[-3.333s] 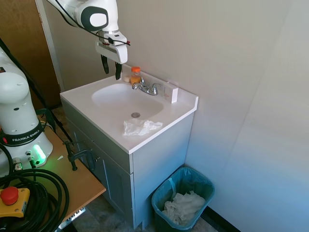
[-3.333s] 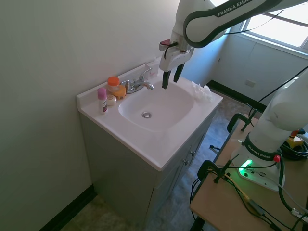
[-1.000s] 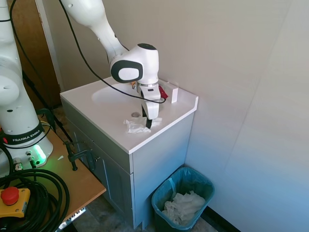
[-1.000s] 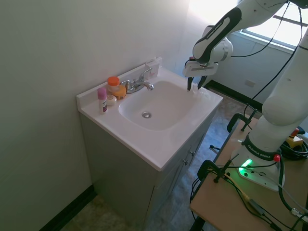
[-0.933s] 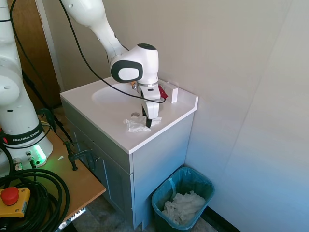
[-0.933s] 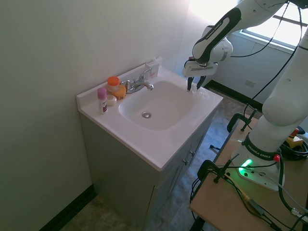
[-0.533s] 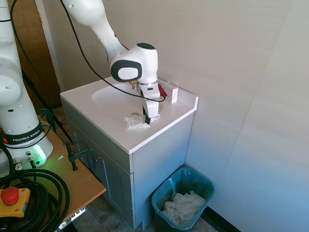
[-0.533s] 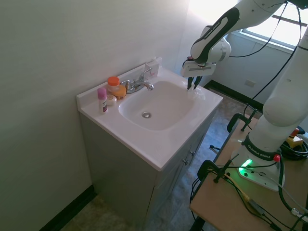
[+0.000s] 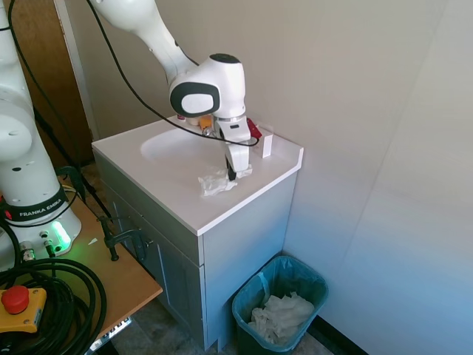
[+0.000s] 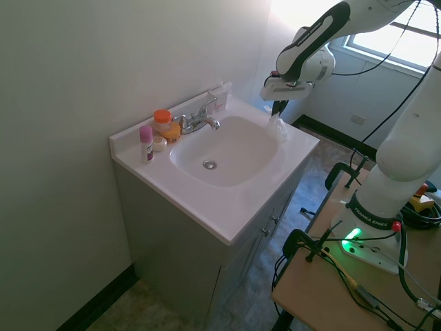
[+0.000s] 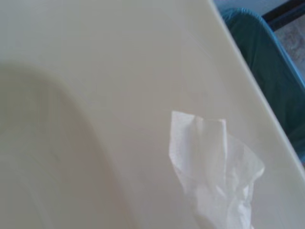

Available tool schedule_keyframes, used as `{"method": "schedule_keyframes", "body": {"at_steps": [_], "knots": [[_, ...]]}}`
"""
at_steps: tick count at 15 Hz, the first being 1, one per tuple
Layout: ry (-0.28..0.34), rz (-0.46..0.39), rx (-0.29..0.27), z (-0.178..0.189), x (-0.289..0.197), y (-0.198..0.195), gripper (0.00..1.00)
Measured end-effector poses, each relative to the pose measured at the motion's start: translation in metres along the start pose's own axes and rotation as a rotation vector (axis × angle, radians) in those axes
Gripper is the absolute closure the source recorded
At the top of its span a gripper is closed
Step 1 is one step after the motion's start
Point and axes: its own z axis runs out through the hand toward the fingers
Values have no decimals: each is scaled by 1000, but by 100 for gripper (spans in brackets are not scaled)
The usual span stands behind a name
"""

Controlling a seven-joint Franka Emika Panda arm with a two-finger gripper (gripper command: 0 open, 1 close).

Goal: Throw the tissue in the trash bin

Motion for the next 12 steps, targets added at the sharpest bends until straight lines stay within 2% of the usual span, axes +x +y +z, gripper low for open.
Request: {"method": "schedule_keyframes", "body": {"at_steps": [3,5,7,9,12], "knots": [[45,114,91,-53,46,7,100],[68,204,129,-69,83,10,100],[88,302,134,-60,123,13,100],[94,392,126,-33,161,14,100],[103,450,93,15,197,5,100]]}}
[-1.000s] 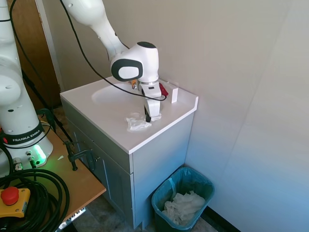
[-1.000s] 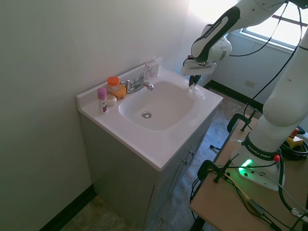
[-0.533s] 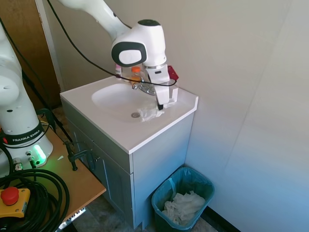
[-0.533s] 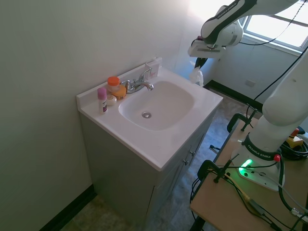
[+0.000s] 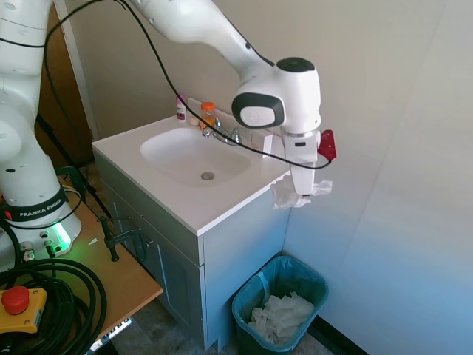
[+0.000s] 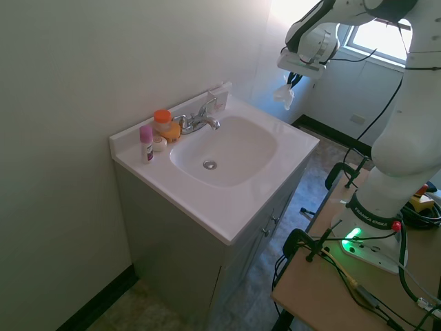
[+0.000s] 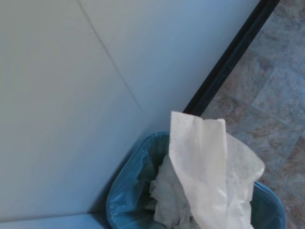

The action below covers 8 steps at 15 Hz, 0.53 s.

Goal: Throw the tissue in the trash bin

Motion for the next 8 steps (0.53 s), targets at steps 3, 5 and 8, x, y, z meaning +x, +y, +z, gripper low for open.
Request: {"method": "schedule_keyframes", "body": {"at_steps": [3,5,8], "knots": [[14,18,-54,52,4,-7,100],[16,16,-83,80,2,-10,0],[13,9,-103,100,3,-14,0]]}}
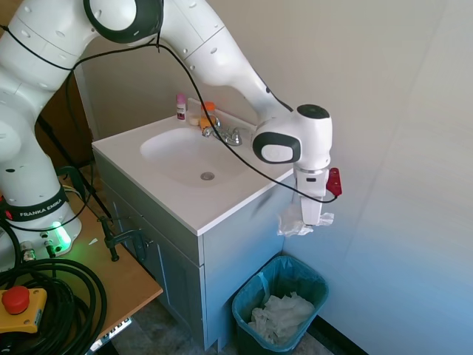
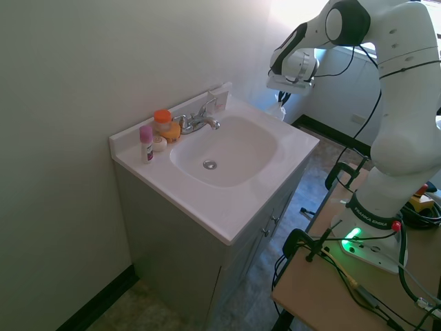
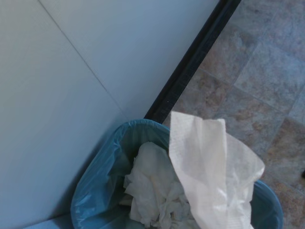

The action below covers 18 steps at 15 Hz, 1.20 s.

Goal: Throw the tissue in the trash bin

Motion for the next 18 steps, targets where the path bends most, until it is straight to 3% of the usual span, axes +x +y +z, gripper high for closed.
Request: {"method": "schedule_keyframes", "body": {"at_steps": [10,14,18], "knots": [[-14,-13,0,-9,2,-5,0],[-36,-106,42,-63,-9,-11,0],[-83,-236,45,-121,-39,18,0]]}}
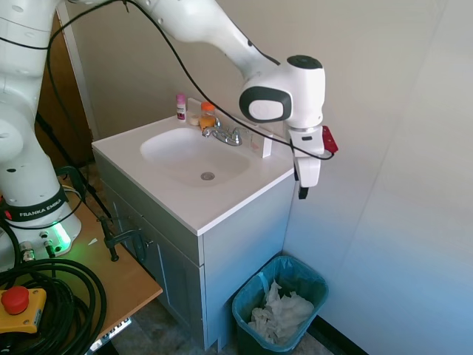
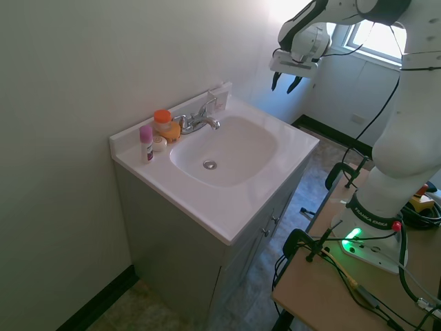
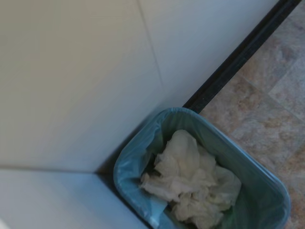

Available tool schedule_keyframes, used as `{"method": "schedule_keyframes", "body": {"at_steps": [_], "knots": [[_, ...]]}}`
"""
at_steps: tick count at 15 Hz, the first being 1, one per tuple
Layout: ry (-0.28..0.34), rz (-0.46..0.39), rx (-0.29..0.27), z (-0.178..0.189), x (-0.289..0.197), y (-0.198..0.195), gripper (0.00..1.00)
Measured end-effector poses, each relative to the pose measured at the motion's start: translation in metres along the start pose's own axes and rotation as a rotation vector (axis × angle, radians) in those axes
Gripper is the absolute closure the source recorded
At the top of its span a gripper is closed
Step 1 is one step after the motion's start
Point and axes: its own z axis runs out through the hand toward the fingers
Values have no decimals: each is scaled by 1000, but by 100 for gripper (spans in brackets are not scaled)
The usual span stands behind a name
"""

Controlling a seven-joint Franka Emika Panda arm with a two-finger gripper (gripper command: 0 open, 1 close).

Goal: Throw the tissue in the trash bin

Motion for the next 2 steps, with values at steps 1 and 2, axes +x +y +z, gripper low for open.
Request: {"method": "schedule_keyframes", "body": {"at_steps": [1,2], "knots": [[-6,-35,-10,-7,-11,8,0],[-12,-66,-22,-11,-21,17,0]]}}
